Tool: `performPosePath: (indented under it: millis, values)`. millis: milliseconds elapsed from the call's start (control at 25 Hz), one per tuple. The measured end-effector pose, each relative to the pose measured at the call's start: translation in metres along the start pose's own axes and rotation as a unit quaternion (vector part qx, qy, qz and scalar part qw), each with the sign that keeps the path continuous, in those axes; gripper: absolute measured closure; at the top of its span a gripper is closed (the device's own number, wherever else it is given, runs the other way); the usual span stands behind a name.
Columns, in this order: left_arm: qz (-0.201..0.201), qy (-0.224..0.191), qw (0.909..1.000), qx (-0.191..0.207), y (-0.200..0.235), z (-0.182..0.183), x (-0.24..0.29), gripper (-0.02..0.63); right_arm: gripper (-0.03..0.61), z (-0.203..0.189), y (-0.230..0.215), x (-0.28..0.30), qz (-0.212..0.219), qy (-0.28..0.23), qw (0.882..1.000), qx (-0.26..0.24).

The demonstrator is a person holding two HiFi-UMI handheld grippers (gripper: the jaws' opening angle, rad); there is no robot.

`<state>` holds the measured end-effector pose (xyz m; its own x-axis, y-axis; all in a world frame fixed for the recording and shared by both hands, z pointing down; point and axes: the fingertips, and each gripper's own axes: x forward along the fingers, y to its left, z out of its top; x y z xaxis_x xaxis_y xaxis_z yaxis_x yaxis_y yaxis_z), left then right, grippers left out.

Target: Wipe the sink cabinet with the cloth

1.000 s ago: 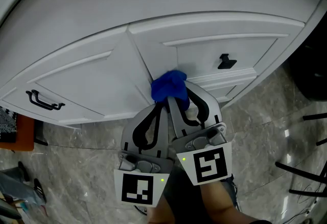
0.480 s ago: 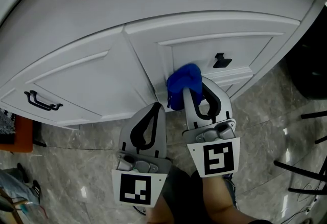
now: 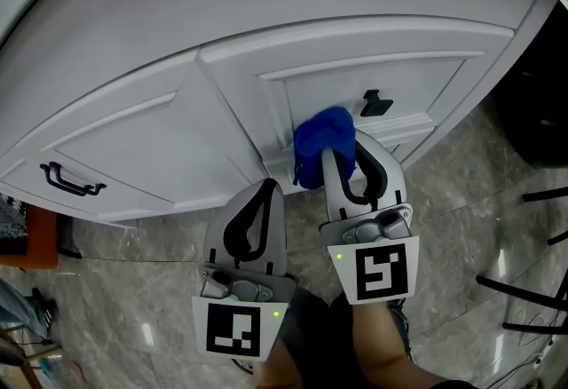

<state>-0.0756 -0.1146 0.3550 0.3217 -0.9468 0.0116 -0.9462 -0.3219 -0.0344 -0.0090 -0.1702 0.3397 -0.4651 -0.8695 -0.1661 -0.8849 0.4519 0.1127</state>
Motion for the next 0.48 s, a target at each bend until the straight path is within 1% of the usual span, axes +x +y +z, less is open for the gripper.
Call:
performPosePath:
  millis: [280,480]
  values:
    - [-0.002,0.000,1.0000,0.001,-0.002,0.001,0.001,0.609,0.520,0.000,-0.016,-0.003,-0.020,0.000,1.000,-0.001]
    - [-0.002,0.001,1.0000,0.002,-0.002,0.000,0.000,0.609,0.520,0.003,-0.027,-0.006,-0.025,-0.011,0.999,-0.038]
